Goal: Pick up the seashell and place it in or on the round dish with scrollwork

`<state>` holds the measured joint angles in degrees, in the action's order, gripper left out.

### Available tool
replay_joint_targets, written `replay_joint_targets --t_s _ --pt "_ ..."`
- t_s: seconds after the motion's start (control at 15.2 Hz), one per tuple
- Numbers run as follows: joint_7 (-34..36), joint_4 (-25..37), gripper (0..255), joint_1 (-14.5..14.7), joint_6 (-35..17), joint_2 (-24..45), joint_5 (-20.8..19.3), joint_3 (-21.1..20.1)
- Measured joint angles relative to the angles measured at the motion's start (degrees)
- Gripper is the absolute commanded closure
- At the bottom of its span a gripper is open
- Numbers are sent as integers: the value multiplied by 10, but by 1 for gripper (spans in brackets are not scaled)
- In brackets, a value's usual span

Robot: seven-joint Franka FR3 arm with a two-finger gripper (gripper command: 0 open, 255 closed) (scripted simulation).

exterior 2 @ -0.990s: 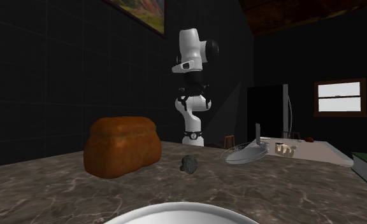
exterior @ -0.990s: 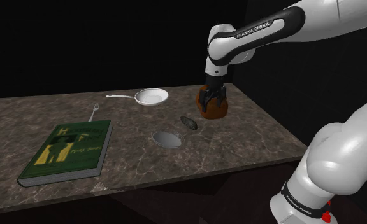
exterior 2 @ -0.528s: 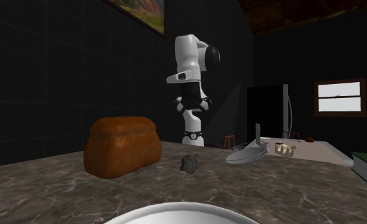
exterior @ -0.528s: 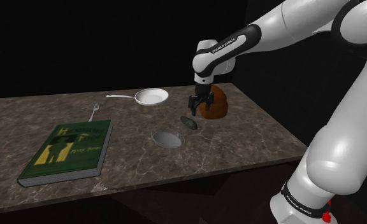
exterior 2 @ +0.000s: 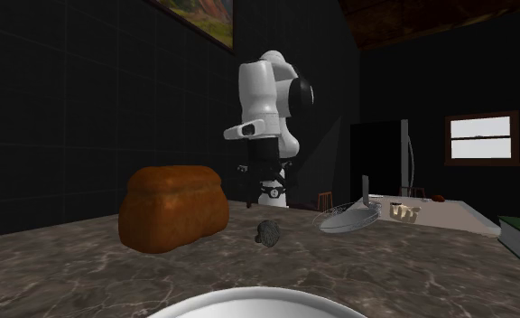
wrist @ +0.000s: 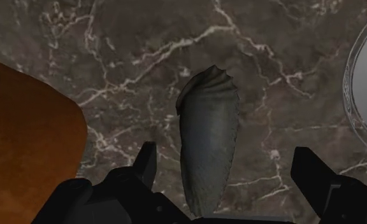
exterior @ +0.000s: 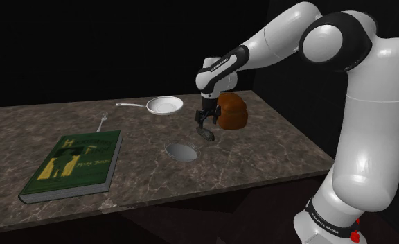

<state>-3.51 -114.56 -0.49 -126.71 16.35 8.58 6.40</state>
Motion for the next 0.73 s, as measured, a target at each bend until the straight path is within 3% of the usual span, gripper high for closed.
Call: replay_joint_targets --t_s 0.73 --pt "-6 4 0 0 -52 55 12 -6"
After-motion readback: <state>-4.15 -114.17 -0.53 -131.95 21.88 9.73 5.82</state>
